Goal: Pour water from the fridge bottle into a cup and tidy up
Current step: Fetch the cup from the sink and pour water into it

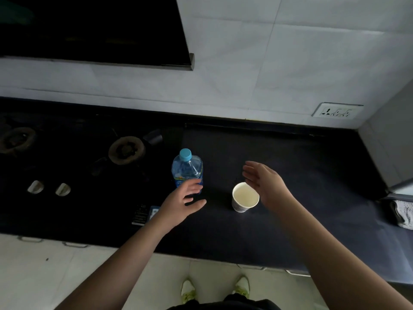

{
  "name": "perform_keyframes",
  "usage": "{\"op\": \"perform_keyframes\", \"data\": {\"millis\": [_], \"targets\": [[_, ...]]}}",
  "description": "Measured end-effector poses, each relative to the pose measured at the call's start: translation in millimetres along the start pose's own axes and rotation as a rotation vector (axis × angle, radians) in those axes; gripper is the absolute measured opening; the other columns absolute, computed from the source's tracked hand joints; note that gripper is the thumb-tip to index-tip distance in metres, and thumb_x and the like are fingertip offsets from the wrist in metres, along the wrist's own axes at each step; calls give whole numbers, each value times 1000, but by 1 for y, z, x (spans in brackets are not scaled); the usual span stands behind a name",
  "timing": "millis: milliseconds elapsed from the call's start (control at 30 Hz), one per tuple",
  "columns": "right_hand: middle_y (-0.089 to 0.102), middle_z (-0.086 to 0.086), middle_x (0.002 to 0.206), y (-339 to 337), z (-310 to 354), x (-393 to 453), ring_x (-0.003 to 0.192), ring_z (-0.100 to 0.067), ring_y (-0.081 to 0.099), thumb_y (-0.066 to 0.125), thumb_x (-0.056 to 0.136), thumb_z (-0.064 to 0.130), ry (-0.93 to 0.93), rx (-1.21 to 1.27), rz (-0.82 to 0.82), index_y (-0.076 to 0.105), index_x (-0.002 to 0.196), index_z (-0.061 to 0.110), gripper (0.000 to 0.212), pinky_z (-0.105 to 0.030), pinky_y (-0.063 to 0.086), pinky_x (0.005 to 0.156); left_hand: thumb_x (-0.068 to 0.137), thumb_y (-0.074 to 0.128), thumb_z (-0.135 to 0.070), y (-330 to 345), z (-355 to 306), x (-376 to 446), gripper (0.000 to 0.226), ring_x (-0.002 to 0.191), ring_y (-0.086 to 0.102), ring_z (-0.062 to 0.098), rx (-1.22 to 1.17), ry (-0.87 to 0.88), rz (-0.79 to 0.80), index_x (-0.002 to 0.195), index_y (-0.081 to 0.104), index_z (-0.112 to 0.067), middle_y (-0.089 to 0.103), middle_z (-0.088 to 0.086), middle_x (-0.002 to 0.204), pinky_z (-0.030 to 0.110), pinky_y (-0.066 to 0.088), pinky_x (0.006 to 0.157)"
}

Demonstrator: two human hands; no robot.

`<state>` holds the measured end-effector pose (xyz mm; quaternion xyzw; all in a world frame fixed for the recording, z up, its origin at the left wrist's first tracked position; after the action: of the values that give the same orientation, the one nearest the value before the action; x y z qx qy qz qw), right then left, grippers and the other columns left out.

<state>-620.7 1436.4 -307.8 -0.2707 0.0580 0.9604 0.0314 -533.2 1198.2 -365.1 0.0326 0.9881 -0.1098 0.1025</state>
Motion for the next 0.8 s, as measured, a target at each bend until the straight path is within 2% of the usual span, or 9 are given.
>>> {"op": "perform_keyframes", "data": {"millis": [167, 300, 367, 433, 500, 600, 700, 800], "targets": [[66, -10, 118, 51, 6, -5, 111, -22, 63, 43, 101, 13, -35, -125, 131, 63, 120, 7, 29, -34, 49, 99, 85, 76, -10, -54, -17, -5, 46, 114, 62, 7, -36, 12, -86, 123, 58, -27, 68, -6, 118, 34, 49, 103], [68, -8, 115, 90, 9, -6, 106, -20, 65, 44, 99, 14, -38, -160, 162, 66, 113, 12, 26, -32, 50, 95, 83, 79, -14, -74, -22, 6, 44, 110, 63, 6, 11, 53, -161, 119, 60, -28, 67, -6, 114, 38, 50, 101], [68, -9, 110, 104, 9, -5, 99, -19, 65, 46, 98, 16, -57, -173, 180, 66, 110, 12, 24, -32, 52, 91, 79, 82, -18, -78, -20, 16, 51, 114, 58, 2, 95, 73, -221, 121, 57, -31, 63, -10, 120, 36, 49, 102], [68, -8, 101, 116, 10, -4, 87, -18, 65, 49, 99, 27, -114, -252, 178, 65, 110, 13, 24, -34, 56, 82, 77, 85, -24, -80, -17, 26, 67, 125, 50, 1, 176, 83, -225, 133, 50, -29, 55, -11, 134, 35, 44, 107], [66, -2, 90, 124, 14, -4, 78, -16, 64, 50, 95, 50, -236, -550, 124, 60, 106, 18, 36, -34, 55, 69, 74, 86, -32, -79, -15, 37, 87, 135, 38, 4, 254, 57, -170, 147, 38, -28, 41, -11, 150, 33, 35, 113], [61, 3, 83, 138, 22, -6, 76, -15, 61, 46, 89, 66, -407, -973, 51, 54, 99, 19, 48, -31, 48, 64, 72, 87, -36, -71, -14, 53, 103, 133, 32, 0, 362, 27, -74, 154, 26, -29, 33, -16, 150, 23, 30, 107], [58, -1, 79, 154, 30, -9, 74, -20, 60, 39, 91, 68, -505, -1350, 48, 55, 97, 15, 55, -31, 45, 60, 68, 91, -34, -60, -15, 68, 95, 126, 48, 7, 414, 59, -37, 145, 36, -26, 48, -13, 137, 13, 35, 91], [54, 0, 72, 166, 41, -12, 72, -21, 59, 38, 92, 66, -497, -1570, 38, 56, 87, 16, 54, -31, 48, 61, 64, 94, -29, -53, -14, 75, 86, 110, 53, 7, 411, 56, -74, 133, 43, -22, 52, -13, 120, 12, 37, 81]]}}
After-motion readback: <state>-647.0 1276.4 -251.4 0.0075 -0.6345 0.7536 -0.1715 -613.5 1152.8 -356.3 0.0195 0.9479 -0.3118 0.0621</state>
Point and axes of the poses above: each hand's wrist, its own x-axis towards the middle knuckle, its own y-axis out of the palm, z = x × y, the point moved 1 cm from there along x, towards the middle knuckle
